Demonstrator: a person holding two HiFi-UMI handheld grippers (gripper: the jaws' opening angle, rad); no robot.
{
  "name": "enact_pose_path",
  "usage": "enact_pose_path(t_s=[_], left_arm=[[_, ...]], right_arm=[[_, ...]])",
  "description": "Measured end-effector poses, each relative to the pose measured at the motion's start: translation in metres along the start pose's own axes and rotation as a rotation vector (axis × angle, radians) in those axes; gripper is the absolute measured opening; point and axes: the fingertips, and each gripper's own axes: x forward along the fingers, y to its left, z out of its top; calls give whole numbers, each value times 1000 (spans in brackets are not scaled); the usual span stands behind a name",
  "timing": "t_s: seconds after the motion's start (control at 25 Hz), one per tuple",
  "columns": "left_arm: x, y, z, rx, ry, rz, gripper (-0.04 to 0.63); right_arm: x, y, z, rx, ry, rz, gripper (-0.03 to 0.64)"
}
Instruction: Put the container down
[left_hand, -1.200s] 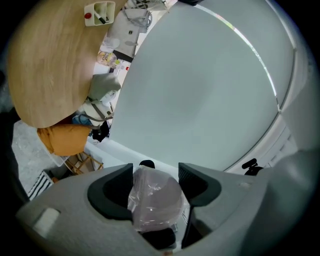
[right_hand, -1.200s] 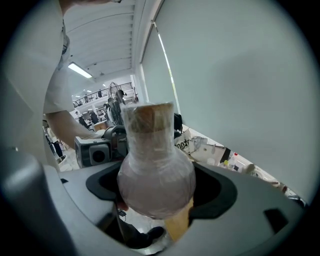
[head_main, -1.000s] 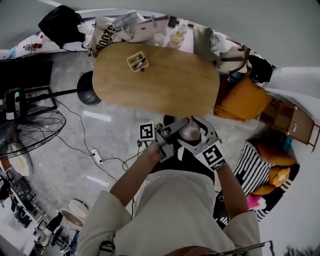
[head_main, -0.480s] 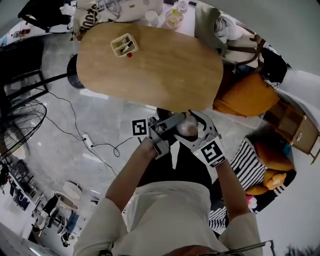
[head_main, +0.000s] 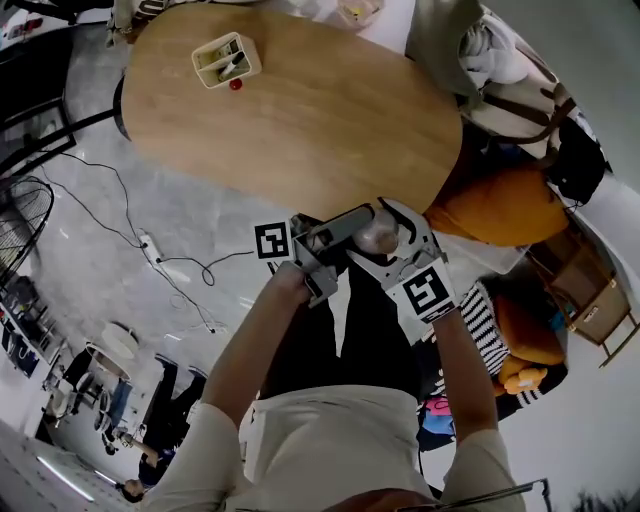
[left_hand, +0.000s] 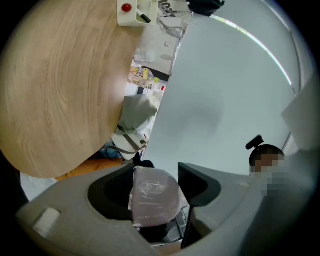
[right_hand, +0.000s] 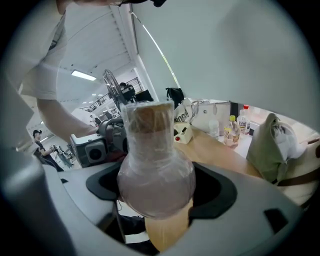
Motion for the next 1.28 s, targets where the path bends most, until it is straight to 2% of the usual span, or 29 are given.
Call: enact_pose_path(t_s=[0.24,0.44,0.64,0.84,1.28], left_arm=[[10,51,45,-14,-84,33,272],[-1,90,74,-16,-135,66,272],[-22,121,90,23,-155,111,272],[-32,142,86,65,-140,137,272],[-38,151,90,85,-167,88,272]], right_arm=[[38,-46,-32,13,39,44,397],[64,-85,-53,41,40,35,397],[87,-130,-81,56,53,-35,397],[107,-162,-109,40,68,-105,397],[135,-194,-136,20,99,-239,397]])
